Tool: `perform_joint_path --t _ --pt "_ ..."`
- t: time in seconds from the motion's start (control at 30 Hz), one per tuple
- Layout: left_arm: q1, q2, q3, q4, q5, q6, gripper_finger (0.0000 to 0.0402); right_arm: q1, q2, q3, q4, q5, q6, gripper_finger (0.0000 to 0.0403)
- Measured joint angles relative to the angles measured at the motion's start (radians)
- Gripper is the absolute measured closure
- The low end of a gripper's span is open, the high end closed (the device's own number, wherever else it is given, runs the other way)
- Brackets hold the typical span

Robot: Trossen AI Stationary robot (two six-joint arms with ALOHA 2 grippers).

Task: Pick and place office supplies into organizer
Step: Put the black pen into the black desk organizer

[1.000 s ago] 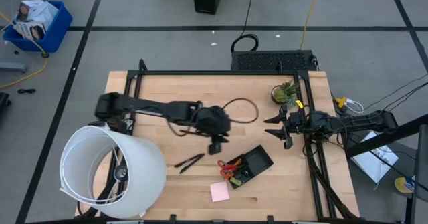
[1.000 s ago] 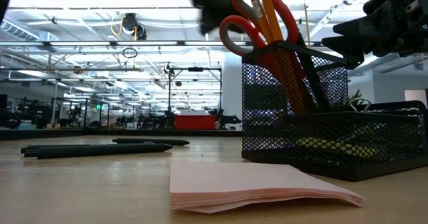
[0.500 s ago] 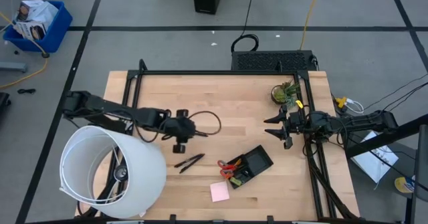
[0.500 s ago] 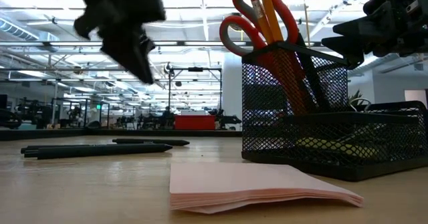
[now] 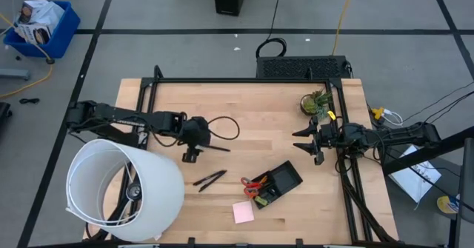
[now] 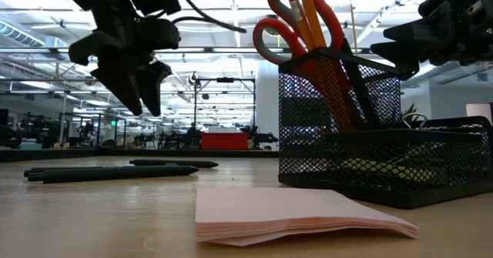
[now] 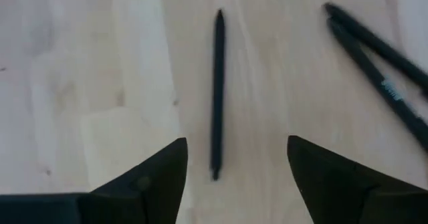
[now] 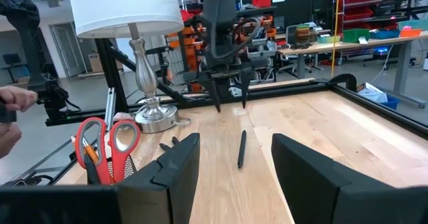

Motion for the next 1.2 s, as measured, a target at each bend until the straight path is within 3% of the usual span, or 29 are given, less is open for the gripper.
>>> perform_joint_path --t 0.4,0.57,0.87,1.2 --pt "0.060 0.109 -0.001 0.023 -0.042 0.010 0.0181 0.000 0.001 0.000 0.000 0.000 0.000 0.0220" --pt "0.063 0.195 0.001 0.149 -0.017 0.007 0.0195 0.000 0.005 0.000 -0.002 0.000 0.000 0.0220" --pt "0.029 0.302 0.002 0.295 0.004 0.055 0.0190 0.000 0.017 0.000 -0.001 0.000 0.000 0.0220" --pt "0.022 0.315 0.039 0.374 0.029 0.050 0.0201 0.000 0.022 0.000 0.000 0.000 0.000 0.0220"
